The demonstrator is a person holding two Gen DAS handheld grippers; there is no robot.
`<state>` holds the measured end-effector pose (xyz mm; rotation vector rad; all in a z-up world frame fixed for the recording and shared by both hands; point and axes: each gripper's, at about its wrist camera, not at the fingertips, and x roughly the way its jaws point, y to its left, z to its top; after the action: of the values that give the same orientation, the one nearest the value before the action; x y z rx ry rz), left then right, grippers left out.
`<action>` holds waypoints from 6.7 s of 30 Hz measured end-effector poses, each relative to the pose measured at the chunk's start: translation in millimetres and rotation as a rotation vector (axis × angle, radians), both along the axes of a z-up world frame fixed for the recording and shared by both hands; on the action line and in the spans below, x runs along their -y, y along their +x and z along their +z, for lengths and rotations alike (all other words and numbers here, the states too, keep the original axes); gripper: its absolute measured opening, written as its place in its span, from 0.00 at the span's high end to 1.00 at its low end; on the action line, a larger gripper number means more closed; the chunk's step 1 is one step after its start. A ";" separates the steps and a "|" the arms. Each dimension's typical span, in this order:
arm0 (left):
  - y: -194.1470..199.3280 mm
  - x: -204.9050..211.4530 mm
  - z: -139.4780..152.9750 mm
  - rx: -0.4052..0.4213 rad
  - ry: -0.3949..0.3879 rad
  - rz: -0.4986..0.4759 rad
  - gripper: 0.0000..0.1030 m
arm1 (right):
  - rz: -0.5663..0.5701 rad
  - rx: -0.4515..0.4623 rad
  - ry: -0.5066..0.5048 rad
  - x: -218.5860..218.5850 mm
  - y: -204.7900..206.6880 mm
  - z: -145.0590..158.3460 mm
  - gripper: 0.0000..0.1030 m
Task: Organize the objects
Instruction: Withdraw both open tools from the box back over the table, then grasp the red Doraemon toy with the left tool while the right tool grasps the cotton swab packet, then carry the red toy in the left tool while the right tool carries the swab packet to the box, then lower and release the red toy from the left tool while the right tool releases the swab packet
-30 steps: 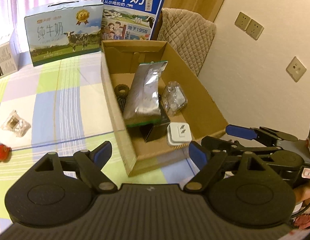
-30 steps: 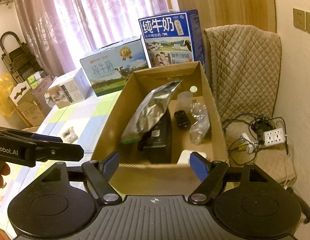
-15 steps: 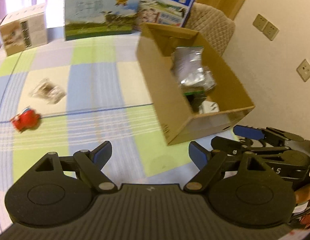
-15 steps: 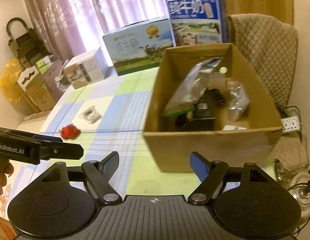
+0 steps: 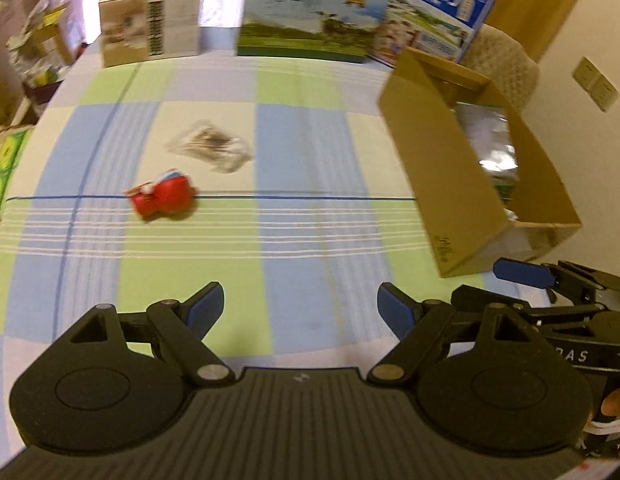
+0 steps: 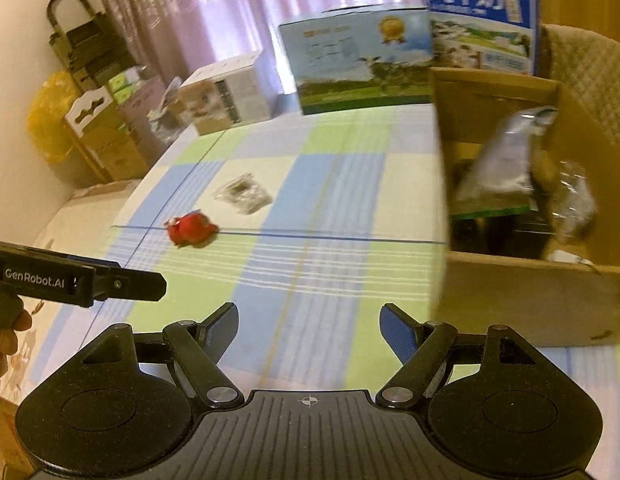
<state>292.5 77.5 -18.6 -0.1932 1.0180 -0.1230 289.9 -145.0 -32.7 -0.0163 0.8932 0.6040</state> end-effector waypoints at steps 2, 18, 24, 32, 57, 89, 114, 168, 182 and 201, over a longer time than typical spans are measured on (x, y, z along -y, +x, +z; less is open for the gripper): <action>1.7 -10.1 -2.8 -0.002 0.009 0.020 0.21 | 0.020 -0.006 -0.006 -12.3 3.0 -4.1 0.27; 36.9 -70.3 -29.9 -0.004 0.069 0.165 0.17 | 0.106 -0.014 -0.083 -80.2 48.4 -37.8 0.27; 59.2 -74.4 -40.7 -0.016 0.079 0.174 0.16 | 0.094 -0.012 -0.098 -92.1 74.7 -45.2 0.27; 84.1 -81.9 -61.3 -0.048 0.074 0.206 0.15 | 0.072 -0.038 -0.098 -102.8 103.4 -57.1 0.27; 136.0 -97.0 -107.9 -0.107 0.061 0.365 0.15 | 0.061 -0.064 -0.080 -132.9 159.9 -82.1 0.27; 113.8 -141.5 -106.7 -0.070 0.103 0.340 0.36 | 0.407 0.133 -0.186 -236.0 174.7 -123.7 0.73; 43.4 -68.6 -102.3 -0.119 0.099 0.116 0.37 | 0.236 -0.019 -0.205 -71.9 37.6 -108.0 0.79; 29.6 162.6 29.5 0.162 0.011 -0.310 0.37 | 0.014 0.130 0.077 150.3 -11.4 45.2 0.81; 71.4 222.2 36.6 0.184 0.019 -0.341 0.37 | -0.112 0.161 0.053 200.6 43.5 60.7 0.81; 117.5 254.5 5.6 0.072 0.098 -0.363 0.37 | -0.104 0.094 -0.037 201.5 116.0 24.7 0.81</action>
<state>410.1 -177.1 -13.0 0.0873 0.9773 -0.4062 405.9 -346.5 -8.1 -0.0307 0.8090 0.4859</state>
